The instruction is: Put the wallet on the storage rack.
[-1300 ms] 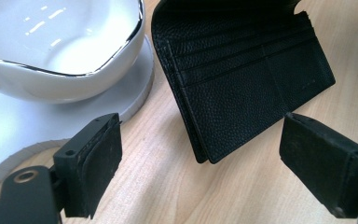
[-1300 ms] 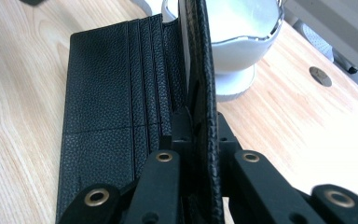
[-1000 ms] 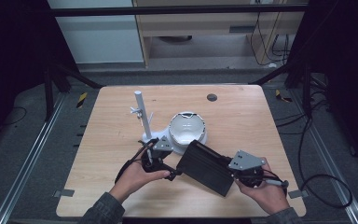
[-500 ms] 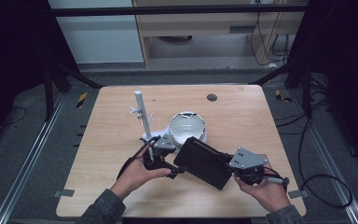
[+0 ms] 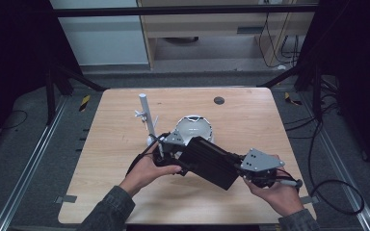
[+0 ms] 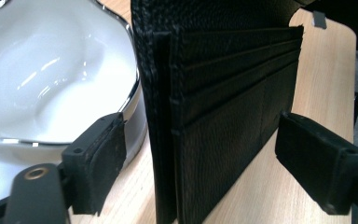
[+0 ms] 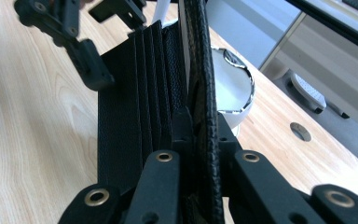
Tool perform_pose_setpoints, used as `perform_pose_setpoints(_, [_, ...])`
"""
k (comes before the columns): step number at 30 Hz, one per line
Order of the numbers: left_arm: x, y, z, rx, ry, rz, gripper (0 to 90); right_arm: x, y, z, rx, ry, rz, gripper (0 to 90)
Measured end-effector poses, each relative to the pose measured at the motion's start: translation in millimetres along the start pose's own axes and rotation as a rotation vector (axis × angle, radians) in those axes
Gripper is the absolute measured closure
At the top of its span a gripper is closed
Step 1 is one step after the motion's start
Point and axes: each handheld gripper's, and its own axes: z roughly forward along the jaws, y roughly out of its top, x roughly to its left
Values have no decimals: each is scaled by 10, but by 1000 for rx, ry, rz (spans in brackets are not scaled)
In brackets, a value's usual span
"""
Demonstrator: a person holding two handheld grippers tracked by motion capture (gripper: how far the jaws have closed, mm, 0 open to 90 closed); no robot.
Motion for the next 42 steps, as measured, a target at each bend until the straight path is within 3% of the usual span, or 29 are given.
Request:
perform_pose_setpoints(6, [2,91,17,-17,-55,1,274,-3,8,6,-13,2,-4,844])
perform_pose_setpoints(8, [-17,125,-17,10,-53,5,528,-2,-17,21,-5,3,-2,842])
perform_pose_setpoints(10, [-25,139,-34,17,-56,3,572,-4,-30,23,-5,5,-1,841])
perform_pose_setpoints(11, [-42,162,-79,30,-68,3,696,-8,-60,21,-8,6,5,833])
perform_pose_setpoints(13, [-71,187,-129,16,-76,2,787,-8,-96,23,10,-2,3,812])
perform_pose_setpoints(19, [-206,286,-195,49,-52,15,798,-1,-193,38,16,-6,16,813])
perform_pose_setpoints(22, [-262,350,-267,33,-42,10,801,5,-237,24,4,-4,41,781])
perform_pose_setpoints(23, [-279,379,-298,19,-40,10,802,9,-253,24,5,1,53,735])
perform_pose_setpoints(24, [-286,400,-321,17,-33,14,802,30,-295,42,22,22,82,593])
perform_pose_setpoints(25, [-293,426,-349,11,-23,18,802,30,-295,42,22,22,82,593])
perform_pose_setpoints(26, [-301,453,-375,6,-20,18,803,52,-319,59,38,33,93,534])
perform_pose_setpoints(27, [-305,479,-402,3,-17,23,802,103,-383,103,67,58,109,414])
perform_pose_setpoints(28, [-311,500,-427,-1,-12,21,802,103,-383,103,67,58,109,414])
perform_pose_setpoints(29, [-316,540,-479,-4,-5,27,802,150,-459,148,88,81,128,326])
perform_pose_setpoints(32, [-317,579,-559,0,15,34,802,199,-588,210,105,81,167,222])
perform_pose_setpoints(35, [-300,590,-616,9,37,35,803,207,-678,245,94,67,210,193])
perform_pose_setpoints(36, [-271,599,-683,3,34,25,803,201,-771,283,84,50,271,172])
perform_pose_setpoints(38, [-263,617,-753,6,48,27,802,186,-844,319,88,23,320,160])
perform_pose_setpoints(39, [-263,617,-753,6,48,27,802,186,-844,319,88,23,320,160])
perform_pose_setpoints(42, [-260,656,-873,3,72,27,802,114,-948,367,134,-58,380,136])
